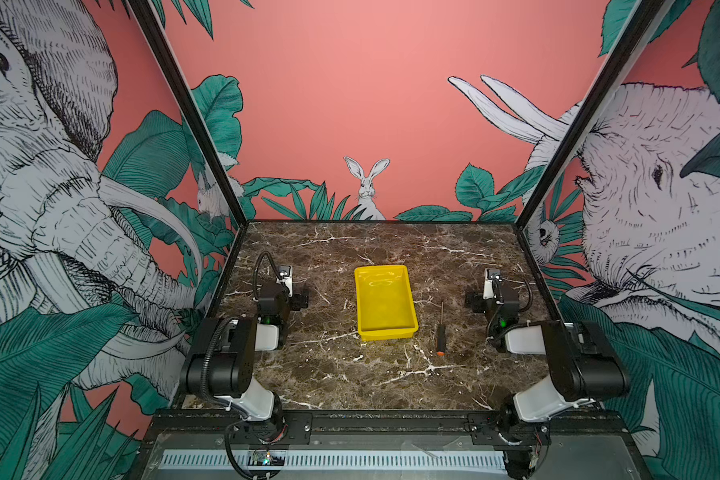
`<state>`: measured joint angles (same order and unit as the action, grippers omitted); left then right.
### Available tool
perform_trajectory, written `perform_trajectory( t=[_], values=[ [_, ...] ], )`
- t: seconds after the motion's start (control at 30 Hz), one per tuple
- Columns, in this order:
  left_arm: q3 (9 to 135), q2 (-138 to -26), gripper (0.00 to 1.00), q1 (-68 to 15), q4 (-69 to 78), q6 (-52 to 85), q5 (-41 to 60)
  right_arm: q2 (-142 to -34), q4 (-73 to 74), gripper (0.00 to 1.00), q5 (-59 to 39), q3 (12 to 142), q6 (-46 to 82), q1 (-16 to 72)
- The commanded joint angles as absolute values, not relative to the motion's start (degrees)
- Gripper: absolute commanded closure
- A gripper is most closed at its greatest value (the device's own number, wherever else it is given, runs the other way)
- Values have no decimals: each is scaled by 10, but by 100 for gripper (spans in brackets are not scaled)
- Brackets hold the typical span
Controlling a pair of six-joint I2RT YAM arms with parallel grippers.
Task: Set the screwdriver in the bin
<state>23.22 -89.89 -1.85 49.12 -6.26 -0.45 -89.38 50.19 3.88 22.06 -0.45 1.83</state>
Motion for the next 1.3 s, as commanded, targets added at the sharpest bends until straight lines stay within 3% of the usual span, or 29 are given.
perform_trajectory(
  t=[0.0, 1.13, 1.27],
  values=[
    [241, -889, 0, -21, 487, -68, 0, -888, 518, 1, 36, 226, -5, 17],
    [247, -885, 0, -20, 489, -66, -13, -888, 516, 1, 46, 226, -1, 17],
    [370, -818, 0, -21, 216, -24, -86, -886, 527, 1, 49, 220, 0, 17]
  ],
)
